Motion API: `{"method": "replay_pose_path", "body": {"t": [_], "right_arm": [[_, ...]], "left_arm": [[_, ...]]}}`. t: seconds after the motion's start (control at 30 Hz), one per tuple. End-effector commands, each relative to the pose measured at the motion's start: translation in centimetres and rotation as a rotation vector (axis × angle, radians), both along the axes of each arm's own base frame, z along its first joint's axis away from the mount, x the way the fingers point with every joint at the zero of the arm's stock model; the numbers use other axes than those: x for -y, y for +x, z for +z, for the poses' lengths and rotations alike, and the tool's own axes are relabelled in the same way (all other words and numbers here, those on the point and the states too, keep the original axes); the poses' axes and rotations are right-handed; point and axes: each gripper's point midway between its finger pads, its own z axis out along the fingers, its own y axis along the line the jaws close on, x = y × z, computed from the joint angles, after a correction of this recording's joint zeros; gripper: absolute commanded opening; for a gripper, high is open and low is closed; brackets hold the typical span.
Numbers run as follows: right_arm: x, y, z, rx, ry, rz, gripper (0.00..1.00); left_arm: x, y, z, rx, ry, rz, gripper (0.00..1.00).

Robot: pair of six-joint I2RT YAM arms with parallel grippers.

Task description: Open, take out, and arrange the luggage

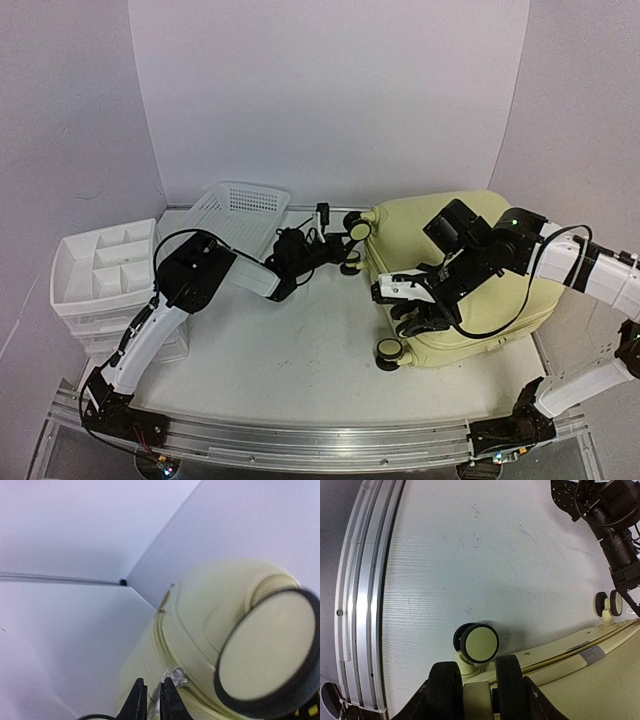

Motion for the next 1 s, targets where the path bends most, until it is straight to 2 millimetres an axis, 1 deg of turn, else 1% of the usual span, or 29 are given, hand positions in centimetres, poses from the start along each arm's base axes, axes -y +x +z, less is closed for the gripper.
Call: {"method": "replay_pose_path", "body": {"t": [0.0, 0.1, 0.2, 0.23, 0.3, 0.33, 0.4, 0.43, 0.5, 0.6, 0.63, 0.67, 0.73, 0.77, 0.83, 0.87, 0.97], "right_arm": [[2.8, -6.8, -0.3, -0.436, -0.074, -0.221, 0.00], [2.4, -6.2, 0.2, -0.410, -0.050, -0.236, 0.00], [2.2, -5.1, 0.7, -0.359, -0.021, -0.270, 0.00], [2.1, -4.7, 0.8, -0.337, -0.007, -0.287, 0.00], [1.6, -3.9, 1.1, -0.306, 0.038, -0.313, 0.00], [1.3, -3.4, 1.2, -0.292, 0.064, -0.331, 0.00], [0.6, -2.7, 1.6, -0.271, 0.119, -0.352, 0.00], [0.4, -2.2, 1.7, -0.252, 0.142, -0.374, 0.00], [-0.2, -1.2, 2.3, -0.222, 0.190, -0.402, 0.00], [-0.8, 1.1, 3.1, -0.157, 0.248, -0.485, 0.00], [-1.2, 1.8, 3.5, -0.138, 0.271, -0.507, 0.00], [-1.6, 2.7, 3.8, -0.124, 0.292, -0.532, 0.00], [-2.4, 4.6, 4.1, -0.084, 0.320, -0.588, 0.00], [-2.9, 5.7, 4.5, -0.061, 0.338, -0.612, 0.00], [-3.8, 8.0, 5.0, -0.011, 0.363, -0.666, 0.00], [-4.2, 9.2, 5.2, 0.013, 0.366, -0.685, 0.00], [-5.5, 12.4, 6.0, 0.080, 0.362, -0.746, 0.00]], "left_arm": [[-6.2, 7.8, 4.8, 0.073, -0.011, 0.392, 0.12], [-5.4, 7.5, 4.8, 0.077, 0.009, 0.382, 0.14], [-5.8, 6.8, 4.5, 0.060, 0.024, 0.376, 0.17], [-6.1, 6.4, 4.4, 0.054, 0.038, 0.373, 0.18], [-6.5, 5.3, 4.9, 0.053, 0.057, 0.349, 0.22], [-6.4, 4.5, 5.4, 0.060, 0.063, 0.321, 0.23], [-5.7, 2.4, 6.6, 0.087, 0.078, 0.248, 0.27], [-5.4, 1.2, 7.7, 0.114, 0.084, 0.218, 0.29], [-4.9, -1.3, 9.2, 0.147, 0.095, 0.165, 0.34], [-3.9, -5.4, 12.0, 0.193, 0.083, 0.060, 0.39], [-3.8, -6.6, 13.0, 0.199, 0.072, 0.027, 0.41], [-3.8, -8.0, 14.3, 0.209, 0.057, -0.005, 0.42], [-3.7, -10.8, 15.8, 0.229, 0.047, -0.065, 0.43], [-4.0, -12.0, 16.6, 0.247, 0.044, -0.084, 0.44], [-5.2, -14.0, 16.9, 0.251, 0.057, -0.103, 0.44], [-6.1, -14.6, 17.5, 0.265, 0.058, -0.092, 0.44], [-9.1, -16.8, 18.1, 0.297, 0.091, -0.054, 0.46]]}}
